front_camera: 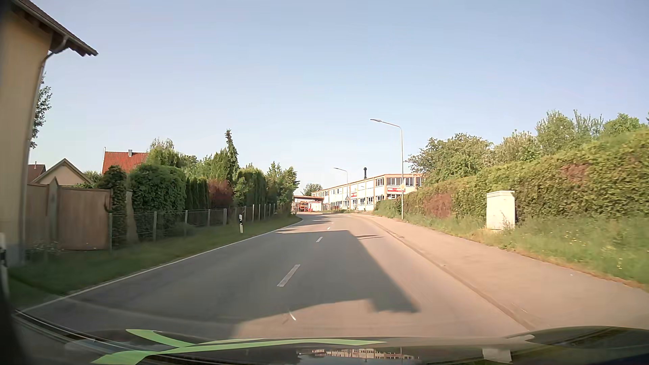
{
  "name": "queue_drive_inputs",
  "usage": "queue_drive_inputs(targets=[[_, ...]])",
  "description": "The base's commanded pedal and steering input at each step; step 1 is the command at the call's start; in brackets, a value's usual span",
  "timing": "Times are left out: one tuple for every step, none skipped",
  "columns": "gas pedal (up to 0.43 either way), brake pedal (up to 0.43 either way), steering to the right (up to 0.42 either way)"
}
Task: Follow the waypoints while adhering to traffic rules and regulations
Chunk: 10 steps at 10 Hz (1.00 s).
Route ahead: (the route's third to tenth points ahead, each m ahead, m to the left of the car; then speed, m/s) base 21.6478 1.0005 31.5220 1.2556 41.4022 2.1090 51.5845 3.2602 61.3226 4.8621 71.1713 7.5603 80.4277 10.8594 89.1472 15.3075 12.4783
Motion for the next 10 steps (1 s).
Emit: queue_drive_inputs(targets=[[0.067,0.0,-0.001],[0.067,0.0,-0.001],[0.067,0.0,-0.001],[0.067,0.0,-0.001],[0.067,0.0,-0.001],[0.079,0.0,-0.001],[0.079,0.0,-0.002],[0.079,0.0,-0.002],[0.079,0.0,-0.002],[0.098,0.0,-0.002]])
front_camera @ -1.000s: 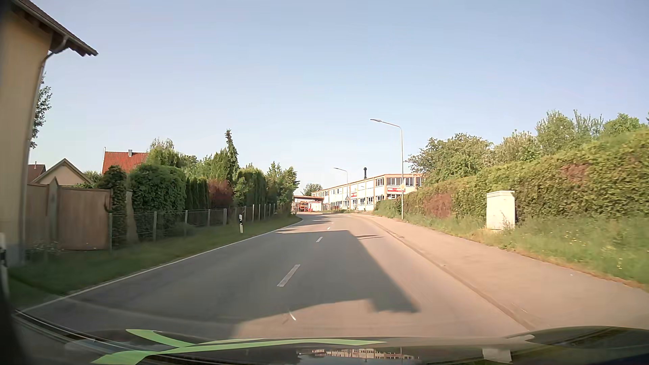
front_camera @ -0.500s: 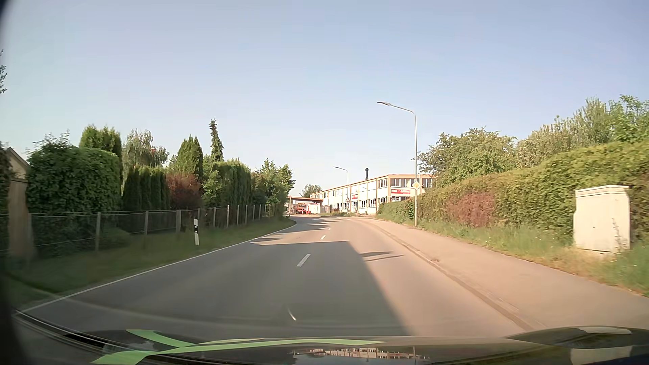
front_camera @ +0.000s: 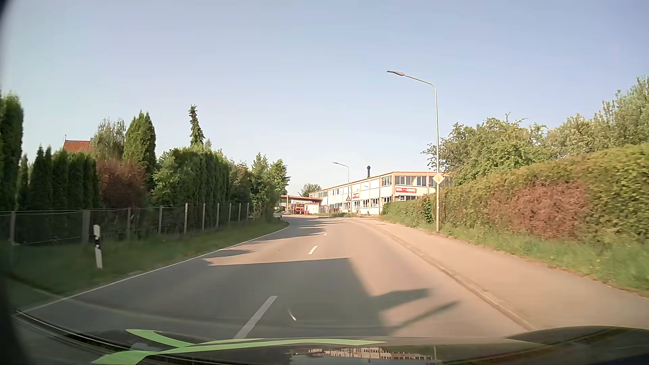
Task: Follow the waypoints while adhering to traffic rules and regulations
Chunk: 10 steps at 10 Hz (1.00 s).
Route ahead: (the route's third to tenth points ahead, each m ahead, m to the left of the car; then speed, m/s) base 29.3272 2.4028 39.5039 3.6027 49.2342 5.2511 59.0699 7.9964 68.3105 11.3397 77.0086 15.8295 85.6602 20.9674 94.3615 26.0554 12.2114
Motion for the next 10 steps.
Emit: queue_drive_inputs(targets=[[0.098,0.0,-0.002],[0.098,0.0,-0.002],[0.059,0.0,-0.002],[0.039,0.0,-0.002],[0.039,0.0,-0.002],[0.047,0.0,-0.002],[0.059,0.0,-0.002],[0.079,0.0,-0.002],[0.087,0.0,-0.003],[0.087,0.0,-0.002]])
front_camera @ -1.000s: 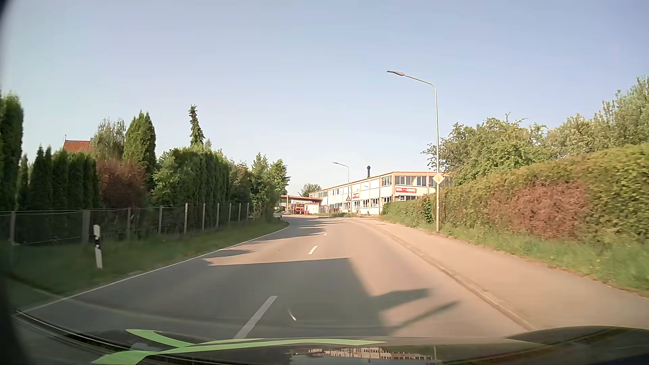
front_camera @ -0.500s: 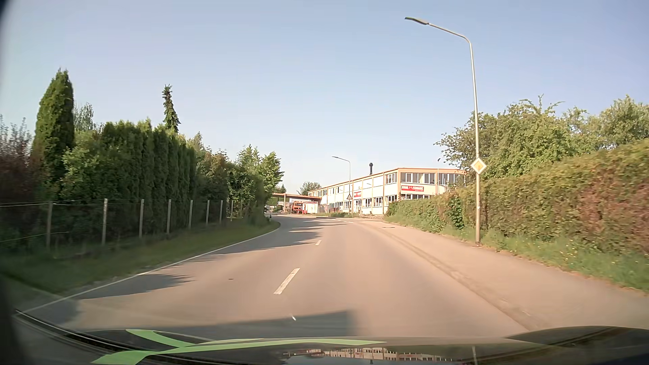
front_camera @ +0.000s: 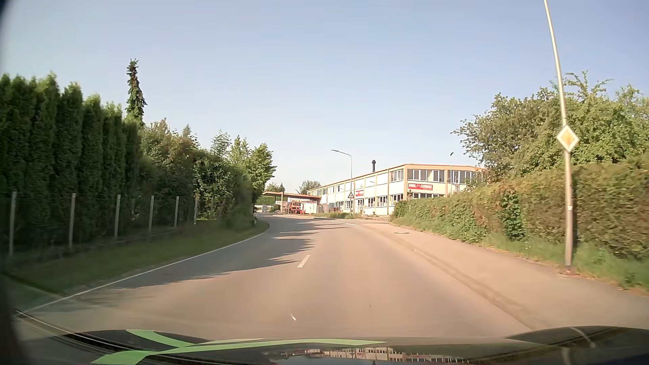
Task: Follow the waypoints while adhering to traffic rules and regulations
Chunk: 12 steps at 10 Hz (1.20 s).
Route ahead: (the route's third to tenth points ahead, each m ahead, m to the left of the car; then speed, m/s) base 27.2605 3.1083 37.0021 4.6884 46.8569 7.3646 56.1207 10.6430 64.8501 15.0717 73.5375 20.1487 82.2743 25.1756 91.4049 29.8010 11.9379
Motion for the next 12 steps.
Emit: queue_drive_inputs(targets=[[0.087,0.0,-0.003],[0.098,0.0,-0.003],[0.098,0.0,-0.003],[0.087,0.0,-0.003],[0.079,0.0,-0.003],[0.079,0.0,-0.005],[0.067,0.0,-0.009],[0.02,0.0,-0.009],[0.0,0.0,-0.012],[0.0,0.0,-0.017],[0.0,0.0,-0.018],[0.0,0.0,-0.019]])
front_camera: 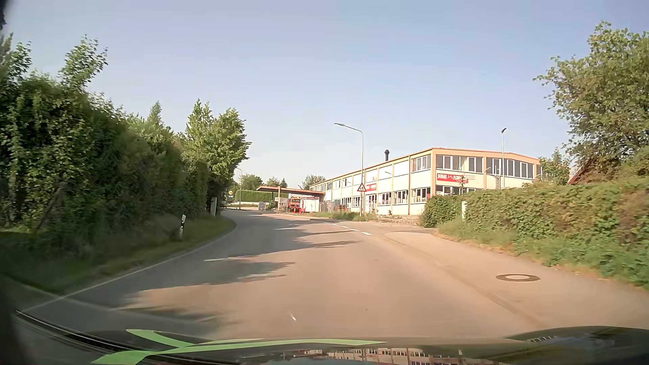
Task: Follow the waypoints while adhering to traffic rules and regulations
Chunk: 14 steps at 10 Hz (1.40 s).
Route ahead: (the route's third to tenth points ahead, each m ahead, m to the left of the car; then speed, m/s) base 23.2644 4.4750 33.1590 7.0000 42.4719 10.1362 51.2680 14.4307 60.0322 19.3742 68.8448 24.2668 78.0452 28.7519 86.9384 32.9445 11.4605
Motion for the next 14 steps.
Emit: queue_drive_inputs(targets=[[0.028,0.0,-0.019],[0.039,0.0,-0.018],[0.039,0.0,-0.019],[0.047,0.0,-0.022],[0.059,0.0,-0.027],[0.087,0.0,-0.032],[0.11,0.0,-0.04],[0.11,0.0,-0.047],[0.118,0.0,-0.051],[0.118,0.0,-0.052],[0.118,0.0,-0.052],[0.087,0.0,-0.051],[0.079,0.0,-0.051],[0.079,0.0,-0.051]])
